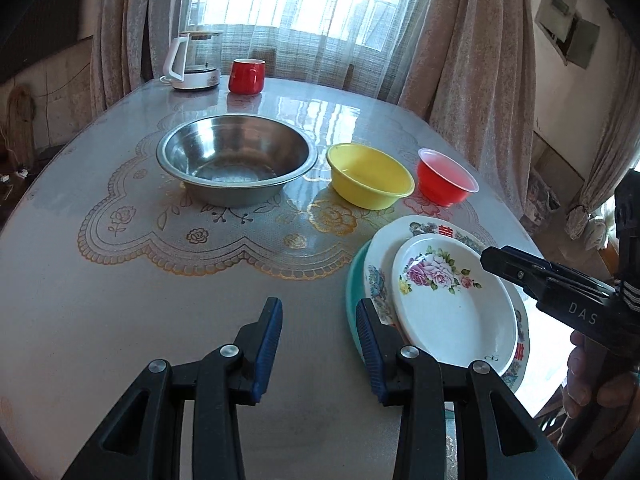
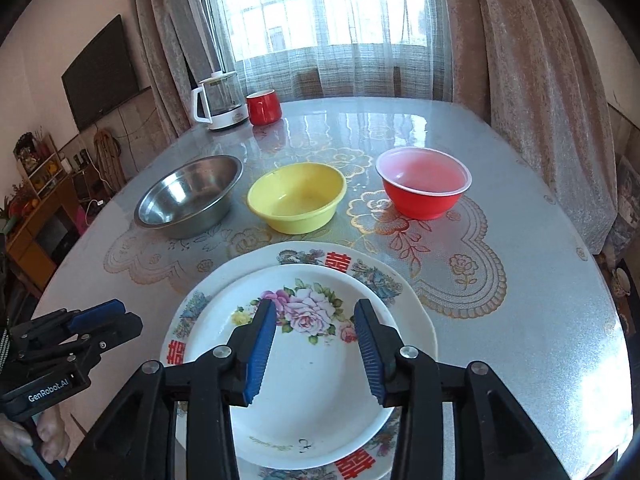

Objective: Organize plates and bowls
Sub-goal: 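Open the left gripper and move it toward the steel bowl, then grasp the rim of the steel bowl with the left gripper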

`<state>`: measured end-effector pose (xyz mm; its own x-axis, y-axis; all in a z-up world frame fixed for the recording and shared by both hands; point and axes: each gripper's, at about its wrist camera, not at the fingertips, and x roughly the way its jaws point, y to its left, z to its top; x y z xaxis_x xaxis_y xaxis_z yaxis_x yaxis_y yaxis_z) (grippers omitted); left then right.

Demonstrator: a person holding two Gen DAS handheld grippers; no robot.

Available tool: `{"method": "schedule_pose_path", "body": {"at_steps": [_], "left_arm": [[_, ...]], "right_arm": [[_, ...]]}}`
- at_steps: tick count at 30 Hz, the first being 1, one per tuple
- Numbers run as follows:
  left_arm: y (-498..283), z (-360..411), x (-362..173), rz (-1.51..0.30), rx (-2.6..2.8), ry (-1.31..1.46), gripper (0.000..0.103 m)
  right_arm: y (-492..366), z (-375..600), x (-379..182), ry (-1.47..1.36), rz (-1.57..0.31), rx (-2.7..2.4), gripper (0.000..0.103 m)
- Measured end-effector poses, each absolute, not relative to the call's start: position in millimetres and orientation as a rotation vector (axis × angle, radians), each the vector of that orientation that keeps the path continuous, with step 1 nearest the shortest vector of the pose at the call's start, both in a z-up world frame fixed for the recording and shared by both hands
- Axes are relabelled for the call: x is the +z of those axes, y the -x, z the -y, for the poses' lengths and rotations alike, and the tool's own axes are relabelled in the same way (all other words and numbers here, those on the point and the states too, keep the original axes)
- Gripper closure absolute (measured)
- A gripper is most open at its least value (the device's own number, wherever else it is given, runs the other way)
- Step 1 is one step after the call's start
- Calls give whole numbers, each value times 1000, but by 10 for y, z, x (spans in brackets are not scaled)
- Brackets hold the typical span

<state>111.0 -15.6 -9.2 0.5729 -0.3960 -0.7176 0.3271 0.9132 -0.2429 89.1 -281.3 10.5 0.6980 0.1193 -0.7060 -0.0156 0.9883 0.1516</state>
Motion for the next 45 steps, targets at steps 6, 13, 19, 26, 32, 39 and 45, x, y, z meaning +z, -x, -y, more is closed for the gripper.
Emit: {"method": "schedule_pose_path", "body": {"at_steps": [6,13,19,26,32,39,45], "left_arm": [[-1293,-258,-151,-836,-339,160,64],[-1589,-579,-143,-798,-324,232,56],[-1918,-789,-129,-819,-314,321,54],[-2309,-887,-107,-803,-275,372,60],[-2656,-872,-241,-845,-241,386,66],[-2861,-739,-375,-860,-307,388,85],[-2686,-760,-339,-845,-303,365,84]], "right_arm": [[-1197,2533,95,-240,-844,211,62],[-1675,2251,63,-385,-901,291,62],[-2100,2106,-37,-451,-933,270,62],[-2468,2073,-169,-504,-965,198,62],[-2674,2038,-273,-494,-989,157,62],[-2798,1885,-360,-407,-992,159,73],[-2752,1775,-367,-332,-993,186,78]]}}
